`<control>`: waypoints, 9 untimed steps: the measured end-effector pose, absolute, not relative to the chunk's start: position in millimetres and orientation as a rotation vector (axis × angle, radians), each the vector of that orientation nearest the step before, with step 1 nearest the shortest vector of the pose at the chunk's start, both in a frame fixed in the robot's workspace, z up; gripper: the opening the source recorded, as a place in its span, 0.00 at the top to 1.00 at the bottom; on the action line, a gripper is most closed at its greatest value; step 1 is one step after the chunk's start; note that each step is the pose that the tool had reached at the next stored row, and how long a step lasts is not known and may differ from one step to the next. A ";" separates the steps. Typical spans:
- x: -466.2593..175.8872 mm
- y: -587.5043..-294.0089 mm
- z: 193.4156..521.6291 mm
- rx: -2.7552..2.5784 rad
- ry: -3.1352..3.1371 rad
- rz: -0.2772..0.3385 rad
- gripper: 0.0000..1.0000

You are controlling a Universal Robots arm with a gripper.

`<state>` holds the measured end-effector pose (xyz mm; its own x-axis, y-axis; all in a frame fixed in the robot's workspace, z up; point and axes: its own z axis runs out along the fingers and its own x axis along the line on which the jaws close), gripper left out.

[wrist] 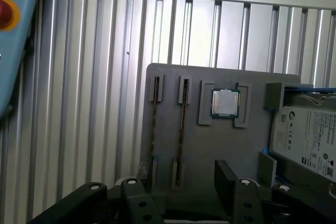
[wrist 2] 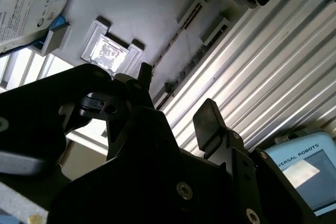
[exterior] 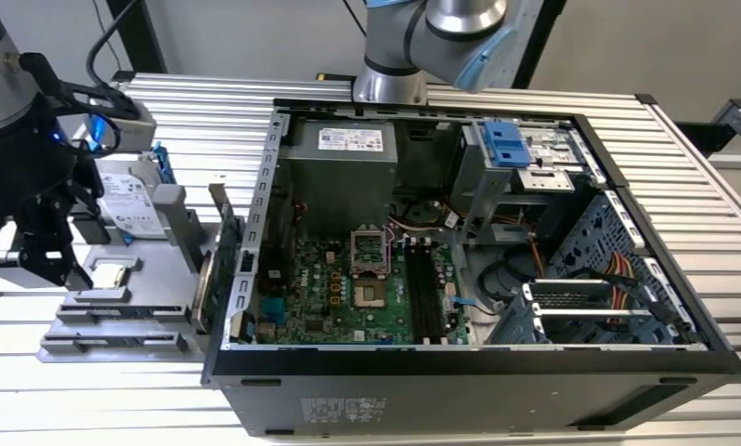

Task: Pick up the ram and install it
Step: 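Pick up the ram and move it above insertion slot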

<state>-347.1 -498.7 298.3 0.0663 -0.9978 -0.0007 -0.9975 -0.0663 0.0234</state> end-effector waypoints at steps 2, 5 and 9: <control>-347.1 -498.7 297.4 2.282 -2.135 -0.026 0.00; -347.0 -498.7 296.1 2.282 -2.135 -0.026 0.00; -347.0 -498.7 294.0 2.282 -2.135 -0.026 0.00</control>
